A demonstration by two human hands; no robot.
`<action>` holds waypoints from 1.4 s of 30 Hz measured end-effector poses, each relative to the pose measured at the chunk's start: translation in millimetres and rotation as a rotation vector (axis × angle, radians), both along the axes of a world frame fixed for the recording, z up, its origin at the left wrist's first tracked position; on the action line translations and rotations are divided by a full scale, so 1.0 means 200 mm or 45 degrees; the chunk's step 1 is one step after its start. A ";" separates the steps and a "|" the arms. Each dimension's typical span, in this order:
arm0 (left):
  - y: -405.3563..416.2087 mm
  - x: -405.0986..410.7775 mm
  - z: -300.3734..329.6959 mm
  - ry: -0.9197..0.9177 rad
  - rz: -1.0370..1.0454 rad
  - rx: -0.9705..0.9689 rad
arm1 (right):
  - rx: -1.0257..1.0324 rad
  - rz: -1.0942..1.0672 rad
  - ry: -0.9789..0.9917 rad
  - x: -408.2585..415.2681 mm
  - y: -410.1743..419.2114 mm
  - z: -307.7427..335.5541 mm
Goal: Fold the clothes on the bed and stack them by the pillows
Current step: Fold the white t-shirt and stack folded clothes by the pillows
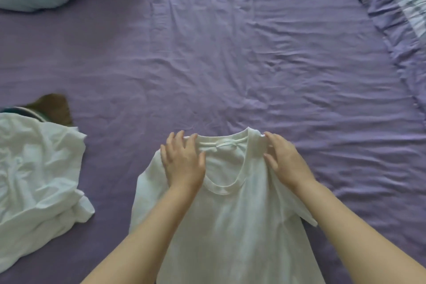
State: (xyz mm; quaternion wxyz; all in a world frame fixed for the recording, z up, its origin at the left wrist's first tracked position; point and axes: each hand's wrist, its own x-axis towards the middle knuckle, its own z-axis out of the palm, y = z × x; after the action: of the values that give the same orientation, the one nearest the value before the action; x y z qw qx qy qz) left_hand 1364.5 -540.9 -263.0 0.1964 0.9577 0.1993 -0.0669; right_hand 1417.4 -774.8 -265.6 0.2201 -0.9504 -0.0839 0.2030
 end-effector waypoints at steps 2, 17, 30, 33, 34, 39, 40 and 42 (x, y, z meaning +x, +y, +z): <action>-0.13 -0.01 -0.02 -0.085 -0.197 -0.042 | 0.009 -0.094 -0.081 -0.03 -0.05 -0.02; -0.58 0.46 -0.10 -0.070 -0.738 0.038 | 0.295 -0.712 -0.078 -0.20 -0.40 0.01; -0.84 0.41 -0.13 -0.442 -0.475 0.069 | -0.061 -0.559 -0.208 0.04 -0.63 -0.09; -0.87 0.24 -0.19 -0.381 -0.971 0.062 | -0.007 -0.598 -0.224 0.05 -0.64 -0.10; -0.88 0.21 -0.20 -0.193 -1.051 0.095 | -0.003 -0.581 -0.242 0.05 -0.64 -0.09; -0.91 0.26 -0.32 0.096 -1.063 0.201 | -0.200 -0.250 -0.557 -0.04 -0.61 -0.06; -0.91 0.28 -0.33 0.104 -1.060 0.225 | -0.215 -0.175 -0.556 -0.08 -0.60 -0.07; -0.92 0.31 -0.32 0.133 -1.066 0.258 | -0.300 0.016 -0.455 -0.17 -0.57 -0.10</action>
State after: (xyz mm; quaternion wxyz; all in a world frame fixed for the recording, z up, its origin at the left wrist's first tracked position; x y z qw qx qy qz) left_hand 1427.0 -724.7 -327.9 0.0468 0.9657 -0.1913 -0.1692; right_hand 1382.4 -889.3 -286.2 0.0879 -0.9899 -0.1030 0.0410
